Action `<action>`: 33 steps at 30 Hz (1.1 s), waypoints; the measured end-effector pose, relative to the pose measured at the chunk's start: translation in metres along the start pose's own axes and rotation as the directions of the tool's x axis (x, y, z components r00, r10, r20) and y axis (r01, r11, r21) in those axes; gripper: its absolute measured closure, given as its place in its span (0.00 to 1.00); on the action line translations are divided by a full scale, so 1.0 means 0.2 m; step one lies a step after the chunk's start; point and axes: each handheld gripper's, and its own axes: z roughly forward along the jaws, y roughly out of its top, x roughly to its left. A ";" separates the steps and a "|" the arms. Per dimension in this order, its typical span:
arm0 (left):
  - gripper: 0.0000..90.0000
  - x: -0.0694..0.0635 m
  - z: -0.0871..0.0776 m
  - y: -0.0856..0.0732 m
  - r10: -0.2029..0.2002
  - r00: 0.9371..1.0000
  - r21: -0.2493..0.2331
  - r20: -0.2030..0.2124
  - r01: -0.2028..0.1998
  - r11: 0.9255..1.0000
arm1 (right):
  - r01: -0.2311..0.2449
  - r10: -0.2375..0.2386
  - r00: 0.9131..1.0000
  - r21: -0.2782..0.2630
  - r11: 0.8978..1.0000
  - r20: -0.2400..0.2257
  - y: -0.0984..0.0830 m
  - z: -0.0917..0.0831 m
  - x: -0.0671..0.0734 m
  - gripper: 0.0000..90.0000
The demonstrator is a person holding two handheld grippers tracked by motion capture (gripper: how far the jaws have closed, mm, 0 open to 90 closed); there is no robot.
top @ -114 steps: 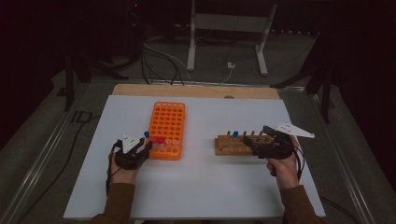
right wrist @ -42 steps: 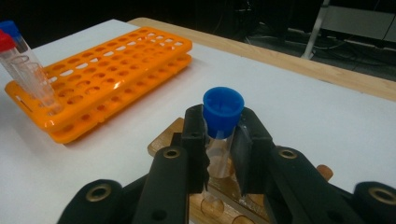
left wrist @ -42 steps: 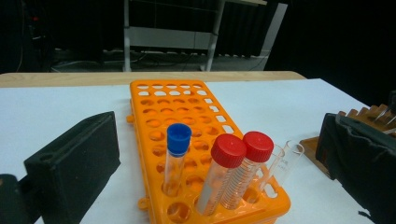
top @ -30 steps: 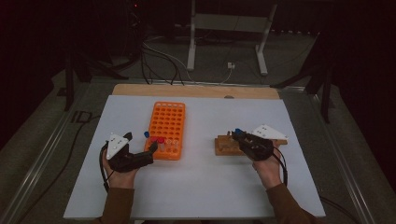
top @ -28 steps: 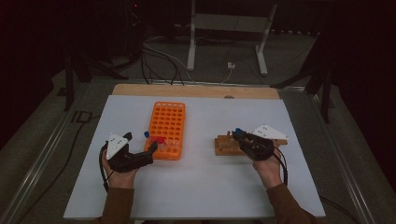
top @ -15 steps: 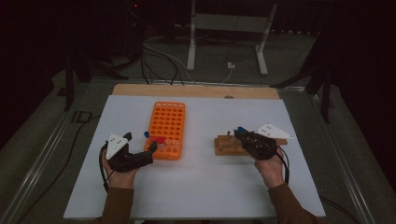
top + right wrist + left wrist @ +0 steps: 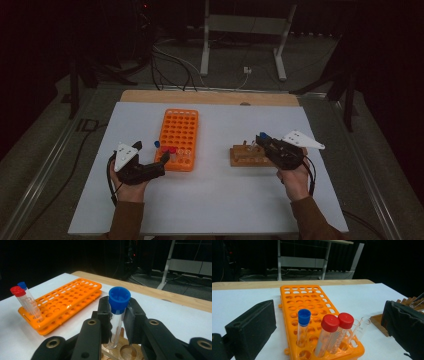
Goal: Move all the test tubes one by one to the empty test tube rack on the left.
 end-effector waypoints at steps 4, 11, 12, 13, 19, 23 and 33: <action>0.01 -0.02 -0.01 0.02 0.031 1.000 -0.004 -0.004 -0.031 1.000 | 0.001 -0.001 1.000 -0.010 1.000 0.000 0.01 -0.02 0.00 0.85; 0.01 -0.14 0.02 0.06 0.098 0.994 0.002 0.051 -0.098 0.995 | -0.004 0.004 1.000 -0.010 1.000 -0.020 0.03 -0.05 0.00 0.85; 0.01 -0.15 0.03 0.07 0.105 0.993 0.002 0.061 -0.106 0.994 | -0.004 0.004 1.000 -0.001 1.000 -0.030 0.03 -0.05 0.01 0.85; 0.01 -0.17 0.03 0.07 0.111 0.991 0.001 0.074 -0.111 0.994 | -0.003 0.003 0.999 0.004 1.000 -0.033 0.03 -0.05 0.01 0.85; 0.01 -0.29 0.10 0.10 0.148 0.979 0.008 0.143 -0.151 0.989 | 0.021 -0.020 0.998 0.024 0.999 -0.067 0.04 -0.04 0.05 0.85; 0.02 -0.37 0.16 0.11 0.170 0.965 0.021 0.199 -0.178 0.984 | 0.031 -0.027 0.996 0.036 0.999 -0.087 0.04 -0.04 0.08 0.85; 0.13 -0.53 0.29 0.09 0.157 0.925 0.075 0.346 -0.194 0.978 | 0.043 -0.033 0.988 0.069 0.997 -0.149 0.03 -0.02 0.15 0.85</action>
